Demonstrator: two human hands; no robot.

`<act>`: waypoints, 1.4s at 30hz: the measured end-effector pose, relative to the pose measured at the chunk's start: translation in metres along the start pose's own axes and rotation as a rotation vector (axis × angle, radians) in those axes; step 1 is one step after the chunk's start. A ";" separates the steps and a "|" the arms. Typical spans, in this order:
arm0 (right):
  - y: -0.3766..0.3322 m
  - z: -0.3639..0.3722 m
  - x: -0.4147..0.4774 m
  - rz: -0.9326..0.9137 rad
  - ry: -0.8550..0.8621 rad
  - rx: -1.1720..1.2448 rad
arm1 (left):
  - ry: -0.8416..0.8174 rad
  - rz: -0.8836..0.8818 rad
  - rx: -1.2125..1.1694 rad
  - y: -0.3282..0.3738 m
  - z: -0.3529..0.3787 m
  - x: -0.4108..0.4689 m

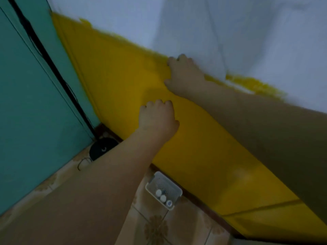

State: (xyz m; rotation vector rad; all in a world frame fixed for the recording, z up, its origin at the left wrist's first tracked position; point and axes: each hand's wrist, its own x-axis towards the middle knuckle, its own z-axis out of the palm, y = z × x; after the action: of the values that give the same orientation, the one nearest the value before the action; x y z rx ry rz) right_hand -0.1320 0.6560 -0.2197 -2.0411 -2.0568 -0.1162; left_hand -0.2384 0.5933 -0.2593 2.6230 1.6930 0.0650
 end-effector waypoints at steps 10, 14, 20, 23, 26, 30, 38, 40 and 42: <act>-0.024 -0.138 -0.068 0.042 0.136 -0.051 | 0.090 0.042 0.040 0.024 -0.115 -0.064; -0.029 -0.203 -0.120 0.129 0.202 -0.117 | 0.137 0.151 0.024 0.040 -0.156 -0.102; -0.007 -0.300 -0.228 0.327 0.272 -0.251 | 0.214 0.388 -0.035 0.105 -0.207 -0.162; 0.014 -0.343 -0.296 0.463 0.293 -0.326 | 0.249 0.556 -0.047 0.164 -0.228 -0.201; 0.039 -0.385 -0.375 0.624 0.315 -0.406 | 0.261 0.730 -0.111 0.233 -0.248 -0.251; 0.067 -0.444 -0.496 0.848 0.365 -0.494 | 0.257 0.993 -0.252 0.330 -0.272 -0.326; 0.079 -0.533 -0.788 1.301 0.401 -0.663 | 0.175 1.433 -0.334 0.512 -0.288 -0.547; 0.075 -0.548 -0.861 1.416 0.389 -0.687 | 0.151 1.530 -0.348 0.550 -0.289 -0.607; 0.071 -0.562 -0.928 1.520 0.379 -0.700 | 0.115 1.602 -0.364 0.585 -0.288 -0.664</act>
State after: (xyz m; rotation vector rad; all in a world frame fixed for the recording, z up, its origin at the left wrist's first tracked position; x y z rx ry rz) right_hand -0.0023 -0.3732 0.1068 -2.9999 0.1261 -0.8734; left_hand 0.0081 -0.2548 0.0349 2.8232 -0.6915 0.4496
